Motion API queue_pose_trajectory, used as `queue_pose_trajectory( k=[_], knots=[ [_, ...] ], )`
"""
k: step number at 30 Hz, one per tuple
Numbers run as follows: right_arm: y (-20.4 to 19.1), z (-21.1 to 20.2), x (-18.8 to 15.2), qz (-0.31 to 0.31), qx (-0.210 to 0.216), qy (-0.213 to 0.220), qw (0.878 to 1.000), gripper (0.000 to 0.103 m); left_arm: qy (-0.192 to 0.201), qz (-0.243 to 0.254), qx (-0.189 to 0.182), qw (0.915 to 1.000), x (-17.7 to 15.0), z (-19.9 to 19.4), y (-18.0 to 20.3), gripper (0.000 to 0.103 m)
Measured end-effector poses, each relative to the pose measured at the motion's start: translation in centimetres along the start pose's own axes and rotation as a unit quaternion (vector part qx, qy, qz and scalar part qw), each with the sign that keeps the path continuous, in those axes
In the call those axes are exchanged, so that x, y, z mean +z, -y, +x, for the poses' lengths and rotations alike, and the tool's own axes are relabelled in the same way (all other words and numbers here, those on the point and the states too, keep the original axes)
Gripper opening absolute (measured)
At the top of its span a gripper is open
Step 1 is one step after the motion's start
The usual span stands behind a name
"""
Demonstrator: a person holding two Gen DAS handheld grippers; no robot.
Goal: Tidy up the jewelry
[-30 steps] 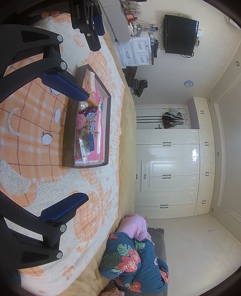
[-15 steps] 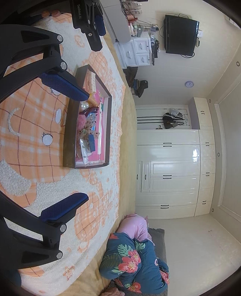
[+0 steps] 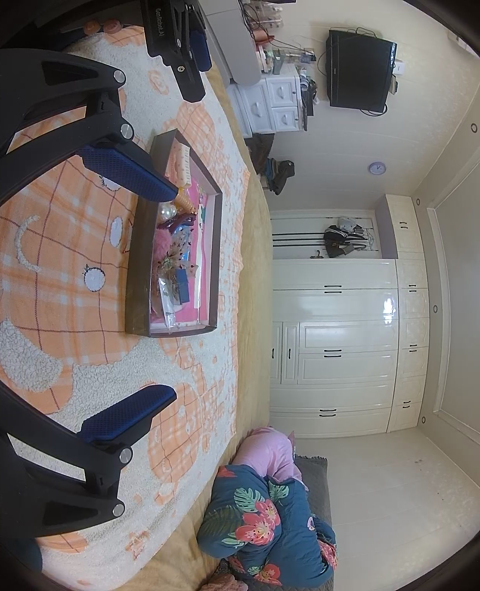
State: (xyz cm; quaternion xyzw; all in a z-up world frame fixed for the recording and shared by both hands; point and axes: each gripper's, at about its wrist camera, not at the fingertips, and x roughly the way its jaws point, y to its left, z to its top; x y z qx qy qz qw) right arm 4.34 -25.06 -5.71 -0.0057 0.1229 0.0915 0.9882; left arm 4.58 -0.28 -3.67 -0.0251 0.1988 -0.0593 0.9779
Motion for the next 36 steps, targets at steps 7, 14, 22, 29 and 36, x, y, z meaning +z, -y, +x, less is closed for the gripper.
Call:
queue_pose_trajectory(
  k=[7,14,22,29,36],
  knots=[
    [-0.1,0.0,0.0,0.000,0.000,0.001,1.000,0.097,0.001,0.000,0.001,1.0000,0.1,0.0,0.0,0.092],
    [-0.1,0.0,0.0,-0.001,0.000,0.001,1.000,0.097,0.001,0.000,0.001,1.0000,0.1,0.0,0.0,0.092],
    [-0.1,0.2,-0.1,-0.001,0.001,-0.004,1.000,0.097,0.003,-0.001,0.002,1.0000,0.5,-0.2,-0.1,0.092],
    [-0.2,0.3,-0.1,-0.001,-0.001,-0.007,1.000,0.097,0.005,0.001,0.005,1.0000,0.6,-0.2,-0.1,0.092],
    [0.2,0.6,-0.2,0.008,-0.002,-0.015,1.000,0.097,0.000,-0.016,0.016,0.9997,0.7,0.5,-1.2,0.092]
  ],
)
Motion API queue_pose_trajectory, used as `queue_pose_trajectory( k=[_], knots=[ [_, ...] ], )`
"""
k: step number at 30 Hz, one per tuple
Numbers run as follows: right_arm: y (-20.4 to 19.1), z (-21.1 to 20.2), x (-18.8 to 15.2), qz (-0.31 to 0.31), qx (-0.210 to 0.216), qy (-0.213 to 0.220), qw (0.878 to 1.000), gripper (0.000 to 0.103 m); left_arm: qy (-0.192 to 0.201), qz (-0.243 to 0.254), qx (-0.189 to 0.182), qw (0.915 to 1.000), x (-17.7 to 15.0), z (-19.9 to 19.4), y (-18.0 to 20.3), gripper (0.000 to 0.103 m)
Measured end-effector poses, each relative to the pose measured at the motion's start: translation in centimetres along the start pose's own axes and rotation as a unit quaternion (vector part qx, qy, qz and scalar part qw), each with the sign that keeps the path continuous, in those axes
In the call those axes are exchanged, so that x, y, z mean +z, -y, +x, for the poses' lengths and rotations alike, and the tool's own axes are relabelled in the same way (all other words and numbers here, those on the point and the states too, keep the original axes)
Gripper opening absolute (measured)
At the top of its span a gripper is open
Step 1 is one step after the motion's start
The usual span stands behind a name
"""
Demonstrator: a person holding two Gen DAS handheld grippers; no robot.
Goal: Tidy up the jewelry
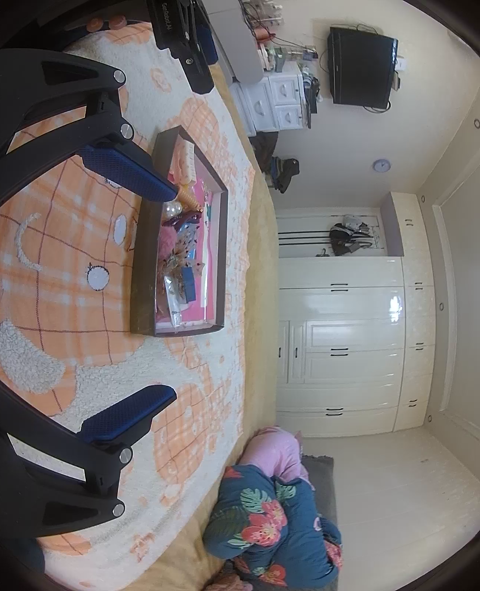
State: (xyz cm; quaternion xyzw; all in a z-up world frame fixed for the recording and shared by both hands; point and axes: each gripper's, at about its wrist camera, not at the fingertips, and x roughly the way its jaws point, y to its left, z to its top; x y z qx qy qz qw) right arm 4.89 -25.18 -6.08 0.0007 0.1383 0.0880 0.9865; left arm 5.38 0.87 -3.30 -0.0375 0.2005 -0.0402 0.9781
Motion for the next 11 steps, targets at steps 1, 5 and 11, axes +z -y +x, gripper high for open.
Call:
queue_pose_trajectory(
  k=[1,5,11],
  knots=[
    [0.3,0.2,0.0,0.005,-0.001,-0.003,1.000,0.097,-0.009,-0.011,0.005,0.9999,0.1,0.5,-0.6,0.092],
    [3.3,2.2,0.5,0.038,-0.029,-0.030,0.998,0.097,-0.030,-0.046,0.040,0.9977,0.7,2.6,-3.9,0.092],
    [12.1,10.4,1.2,0.070,-0.144,-0.129,0.979,0.097,-0.075,-0.099,0.151,0.9808,2.6,8.3,-12.3,0.092]
  ],
)
